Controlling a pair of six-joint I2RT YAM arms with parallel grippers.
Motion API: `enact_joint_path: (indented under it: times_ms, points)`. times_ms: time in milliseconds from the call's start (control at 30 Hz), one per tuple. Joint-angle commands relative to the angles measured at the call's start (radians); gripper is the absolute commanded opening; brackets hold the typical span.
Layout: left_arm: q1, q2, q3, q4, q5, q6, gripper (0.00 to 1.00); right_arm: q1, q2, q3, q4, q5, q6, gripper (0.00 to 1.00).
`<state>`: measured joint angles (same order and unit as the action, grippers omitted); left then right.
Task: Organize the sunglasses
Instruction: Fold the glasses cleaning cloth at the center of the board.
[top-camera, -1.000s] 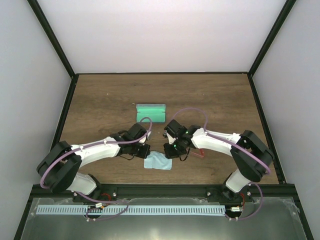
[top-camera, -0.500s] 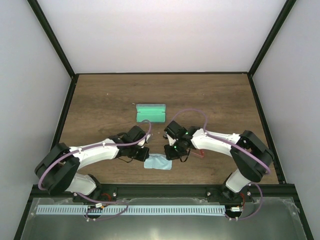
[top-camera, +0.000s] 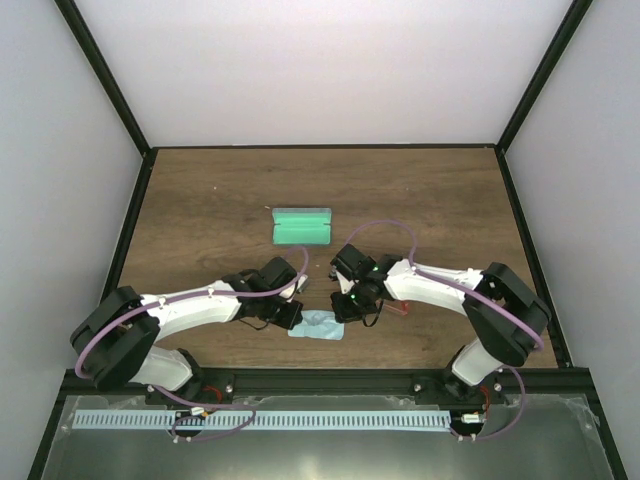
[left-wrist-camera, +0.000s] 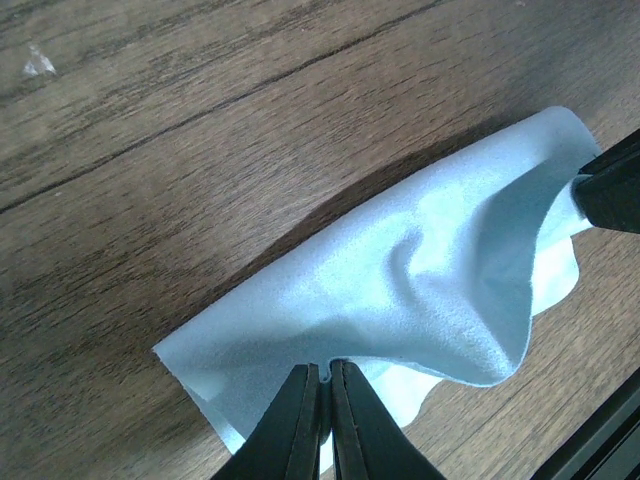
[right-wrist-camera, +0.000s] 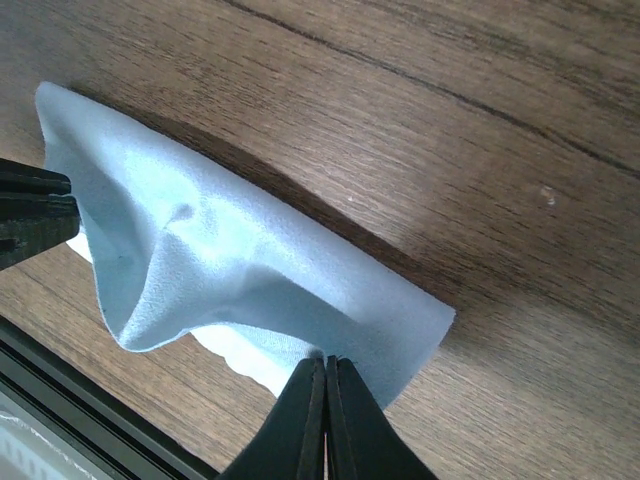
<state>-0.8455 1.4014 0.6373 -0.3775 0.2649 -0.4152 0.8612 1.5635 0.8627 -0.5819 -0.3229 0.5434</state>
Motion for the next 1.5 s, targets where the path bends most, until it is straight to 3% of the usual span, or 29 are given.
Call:
enact_joint_path:
  times_ms: [0, 633, 733, 833, 1033, 1333, 1467]
  points:
    - [-0.006, -0.008, -0.005, -0.006, -0.009, -0.003, 0.04, 0.014, -0.027, -0.004, -0.004, -0.008, 0.005, 0.01]
    - [-0.007, -0.016, -0.020, -0.006, -0.037, -0.023, 0.04, 0.041, -0.022, -0.033, 0.013, -0.028, 0.015, 0.01]
    - [-0.007, -0.027, -0.029, 0.000, -0.026, -0.023, 0.04, 0.042, -0.025, -0.034, 0.015, -0.031, 0.016, 0.06]
    - [-0.006, -0.040, -0.038, -0.001, -0.020, -0.023, 0.16, 0.042, -0.036, -0.031, 0.011, -0.028, 0.019, 0.16]
    - [-0.007, -0.068, -0.044, -0.010, -0.001, -0.035, 0.36, 0.042, -0.076, -0.034, 0.000, -0.035, 0.016, 0.21]
    - [-0.007, -0.145, -0.038, -0.034, -0.031, -0.078, 0.42, 0.042, -0.102, -0.017, -0.039, 0.005, 0.041, 0.22]
    - [-0.007, -0.137, -0.027, 0.013, -0.026, -0.099, 0.42, 0.042, -0.076, 0.005, -0.010, -0.002, 0.066, 0.15]
